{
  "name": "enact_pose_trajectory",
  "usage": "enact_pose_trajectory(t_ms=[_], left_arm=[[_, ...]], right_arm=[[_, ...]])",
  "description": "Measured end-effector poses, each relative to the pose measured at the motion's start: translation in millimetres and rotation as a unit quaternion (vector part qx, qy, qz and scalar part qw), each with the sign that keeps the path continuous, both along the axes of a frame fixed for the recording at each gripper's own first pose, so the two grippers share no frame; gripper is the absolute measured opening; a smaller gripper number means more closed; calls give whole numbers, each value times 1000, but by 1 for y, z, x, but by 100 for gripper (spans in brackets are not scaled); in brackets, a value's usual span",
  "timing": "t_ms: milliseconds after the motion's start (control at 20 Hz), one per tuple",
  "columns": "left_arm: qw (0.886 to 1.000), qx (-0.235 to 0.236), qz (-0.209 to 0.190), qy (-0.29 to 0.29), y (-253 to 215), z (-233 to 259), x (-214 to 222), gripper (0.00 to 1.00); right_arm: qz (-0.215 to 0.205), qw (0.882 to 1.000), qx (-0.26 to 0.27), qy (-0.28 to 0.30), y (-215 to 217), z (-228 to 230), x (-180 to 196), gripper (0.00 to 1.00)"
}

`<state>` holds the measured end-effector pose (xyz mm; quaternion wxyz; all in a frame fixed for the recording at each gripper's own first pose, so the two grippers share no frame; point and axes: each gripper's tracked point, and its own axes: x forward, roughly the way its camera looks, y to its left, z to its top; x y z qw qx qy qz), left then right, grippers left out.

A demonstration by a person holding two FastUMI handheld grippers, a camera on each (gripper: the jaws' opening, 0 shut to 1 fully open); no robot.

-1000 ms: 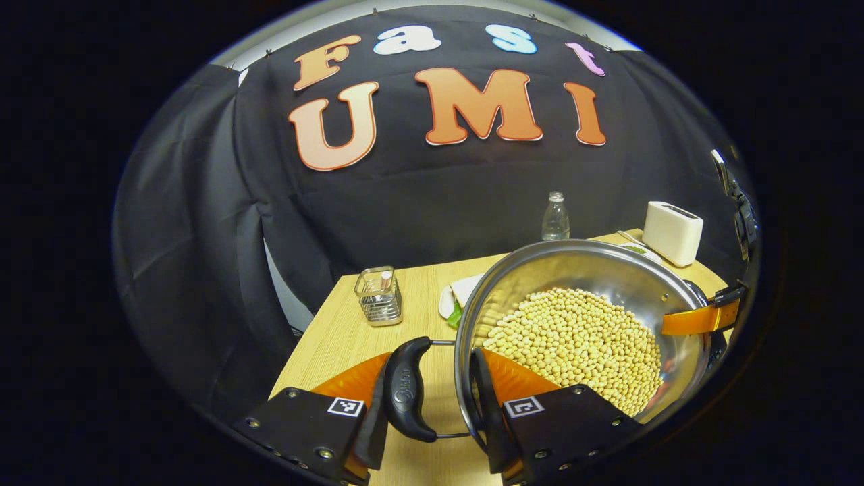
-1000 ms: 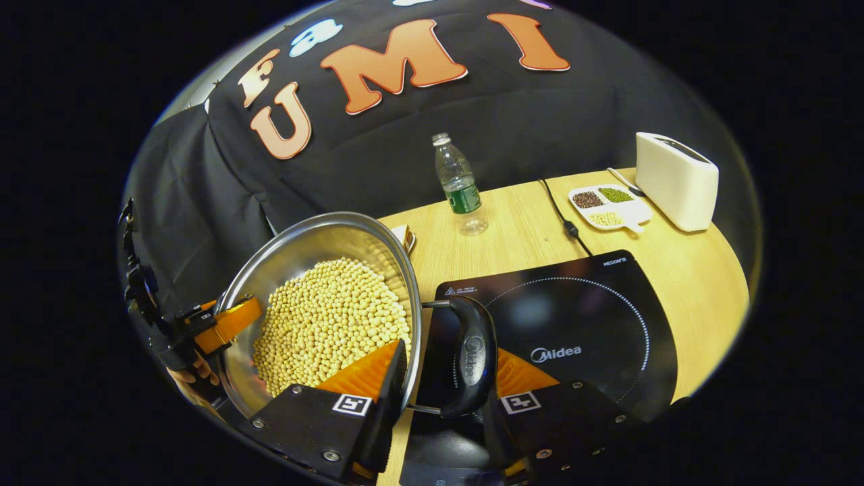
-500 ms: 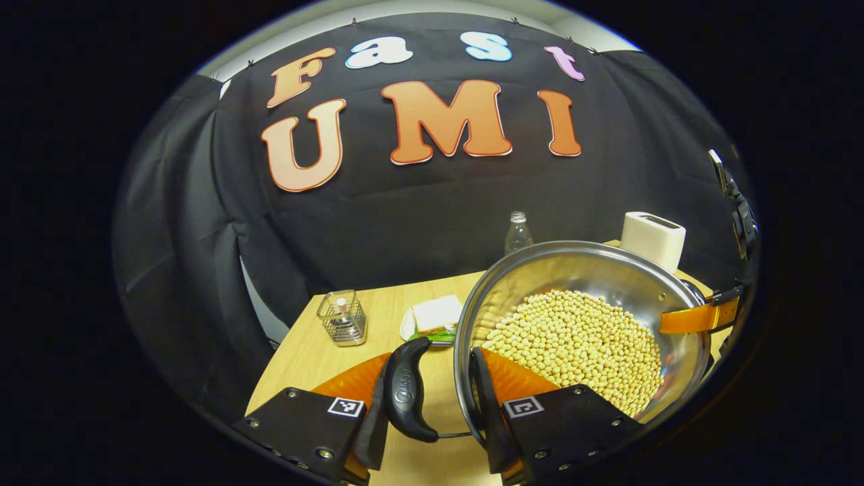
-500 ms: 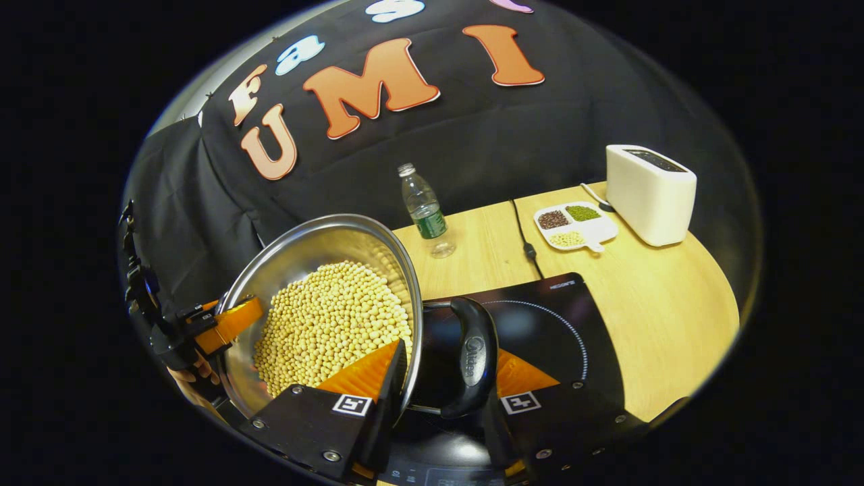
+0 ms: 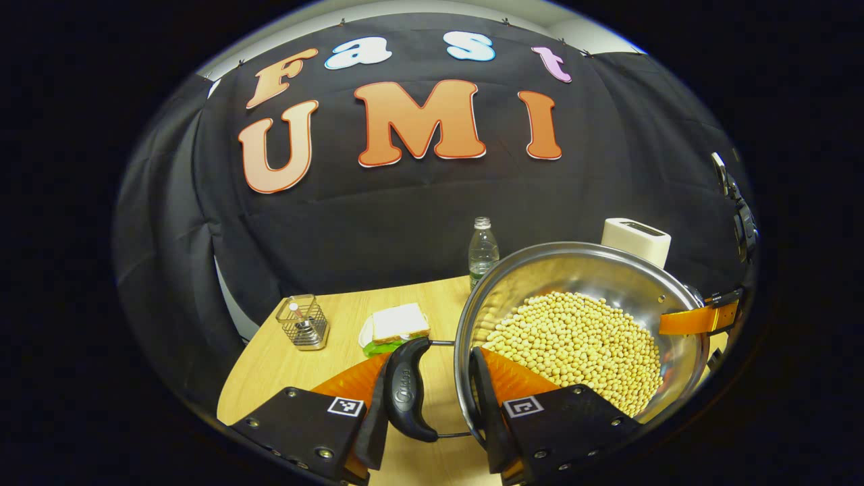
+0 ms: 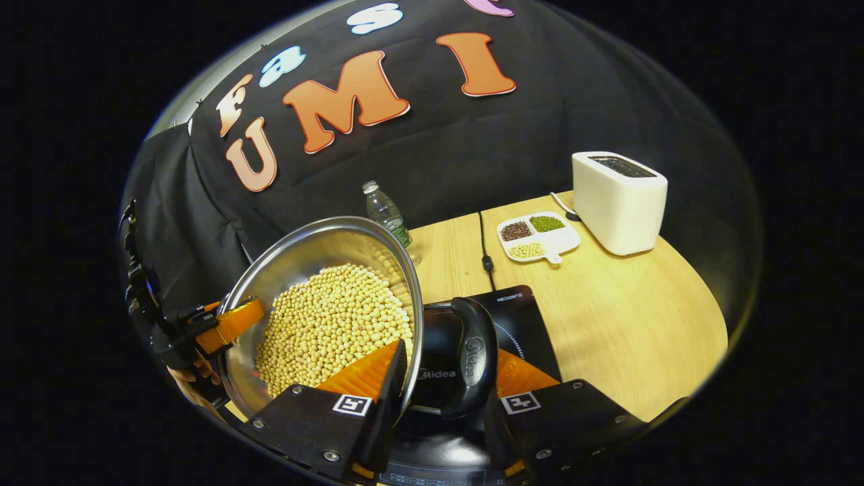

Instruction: First push the handle of the pot to place it horizontally, then grasp the pot with both hands and set it on the induction cooktop.

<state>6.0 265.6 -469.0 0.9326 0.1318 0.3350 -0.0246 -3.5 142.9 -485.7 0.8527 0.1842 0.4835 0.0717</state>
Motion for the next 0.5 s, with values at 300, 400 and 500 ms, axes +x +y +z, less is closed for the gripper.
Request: enact_pose_trajectory(t_ms=[300, 400, 500], left_arm=[[1000, -17, -2, 4, 3, -2, 1, 60], [1000, -17, 0, 2, 6, 0, 2, 60], [999, -31, 13, 6, 5, -5, 0, 60]], right_arm=[[-12, 1000, -16, -2, -29, -12, 0, 55], [-14, 1000, -16, -2, -32, -19, 1, 55], [-14, 1000, -23, -9, -36, -25, 2, 55]])
